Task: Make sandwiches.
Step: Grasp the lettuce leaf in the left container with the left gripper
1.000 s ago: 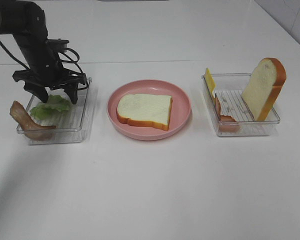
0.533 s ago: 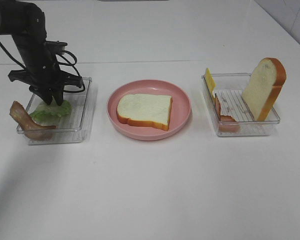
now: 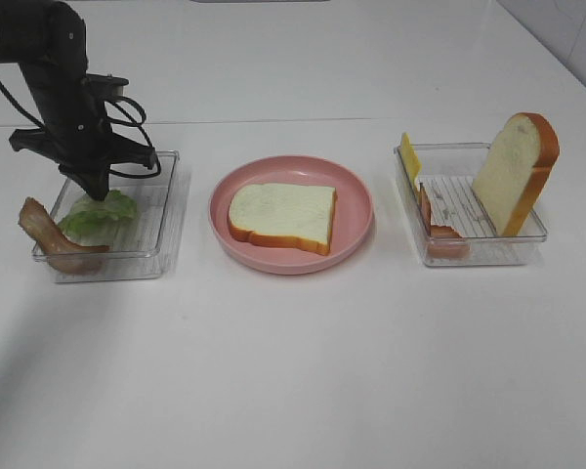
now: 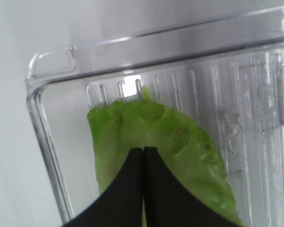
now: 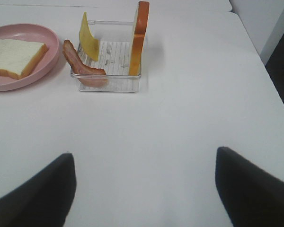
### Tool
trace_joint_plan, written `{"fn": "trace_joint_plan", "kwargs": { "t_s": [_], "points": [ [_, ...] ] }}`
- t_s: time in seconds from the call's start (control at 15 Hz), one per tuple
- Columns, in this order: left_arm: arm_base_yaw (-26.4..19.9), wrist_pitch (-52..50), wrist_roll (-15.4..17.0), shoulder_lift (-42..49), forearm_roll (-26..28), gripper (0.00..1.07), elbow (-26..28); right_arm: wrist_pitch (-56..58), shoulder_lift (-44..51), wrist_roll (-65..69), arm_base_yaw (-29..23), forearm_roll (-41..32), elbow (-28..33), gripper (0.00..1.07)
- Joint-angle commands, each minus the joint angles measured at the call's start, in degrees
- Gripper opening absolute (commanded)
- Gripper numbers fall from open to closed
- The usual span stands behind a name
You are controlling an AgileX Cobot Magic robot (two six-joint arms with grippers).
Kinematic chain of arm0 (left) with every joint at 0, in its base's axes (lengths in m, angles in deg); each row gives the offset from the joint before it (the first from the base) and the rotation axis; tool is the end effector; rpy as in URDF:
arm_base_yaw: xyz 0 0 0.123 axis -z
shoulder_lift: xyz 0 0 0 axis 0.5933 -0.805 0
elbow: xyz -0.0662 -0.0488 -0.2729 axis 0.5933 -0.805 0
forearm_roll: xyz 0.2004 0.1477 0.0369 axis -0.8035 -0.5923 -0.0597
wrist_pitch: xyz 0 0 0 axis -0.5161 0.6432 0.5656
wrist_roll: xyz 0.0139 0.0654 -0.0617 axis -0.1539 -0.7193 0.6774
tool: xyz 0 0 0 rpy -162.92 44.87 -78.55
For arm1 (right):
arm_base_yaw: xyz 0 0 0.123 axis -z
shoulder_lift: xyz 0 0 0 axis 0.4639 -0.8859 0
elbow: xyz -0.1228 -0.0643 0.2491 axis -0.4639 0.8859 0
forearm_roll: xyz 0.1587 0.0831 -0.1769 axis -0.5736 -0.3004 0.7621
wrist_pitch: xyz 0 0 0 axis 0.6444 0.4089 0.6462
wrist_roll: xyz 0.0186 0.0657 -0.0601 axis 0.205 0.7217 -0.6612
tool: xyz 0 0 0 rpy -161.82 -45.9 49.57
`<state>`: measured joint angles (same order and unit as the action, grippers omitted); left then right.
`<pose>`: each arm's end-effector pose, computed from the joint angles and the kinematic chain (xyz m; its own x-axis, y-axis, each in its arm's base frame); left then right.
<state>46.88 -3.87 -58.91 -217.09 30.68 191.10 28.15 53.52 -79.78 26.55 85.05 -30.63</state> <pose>0.4816 -0.0841 0.1263 -0.9740 0.0810 -0.2118 0.0756 0.9966 0.0334 -0.0073 0.0017 0.2789 -0.4466 -0.0585 -0.8928 -0.0594 0.9976 -0.0356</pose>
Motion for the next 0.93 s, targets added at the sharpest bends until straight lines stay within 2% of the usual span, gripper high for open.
{"fn": "trace_joint_plan", "kwargs": {
  "t_s": [0.07,0.4,0.53,0.6,0.67,0.8,0.93],
  "points": [
    [0.11,1.32,-0.17,1.72,-0.29,0.00,0.06,-0.57,0.80,-0.52,0.40,0.06,0.11,0.76],
    [0.11,5.44,-0.29,5.04,-0.52,0.00,0.11,-0.57,0.80,-0.52,0.40,0.06,0.11,0.76],
    [0.11,9.22,-0.63,5.61,-0.63,0.16,2.06,-0.57,0.80,-0.52,0.40,0.06,0.11,0.76],
    [0.11,11.63,-1.66,5.61,-0.46,0.27,3.15,-0.57,0.80,-0.52,0.40,0.06,0.11,0.76],
    [0.11,14.27,-2.98,5.61,-0.17,0.44,4.30,-0.57,0.80,-0.52,0.40,0.06,0.11,0.76],
    [0.11,16.56,-5.39,5.61,0.40,0.64,4.81,-0.57,0.80,-0.52,0.40,0.06,0.11,0.76],
    [0.52,17.42,-10.94,5.61,1.38,0.67,4.81,-0.57,0.80,-0.52,0.40,0.06,0.11,0.76]
  ]
}}
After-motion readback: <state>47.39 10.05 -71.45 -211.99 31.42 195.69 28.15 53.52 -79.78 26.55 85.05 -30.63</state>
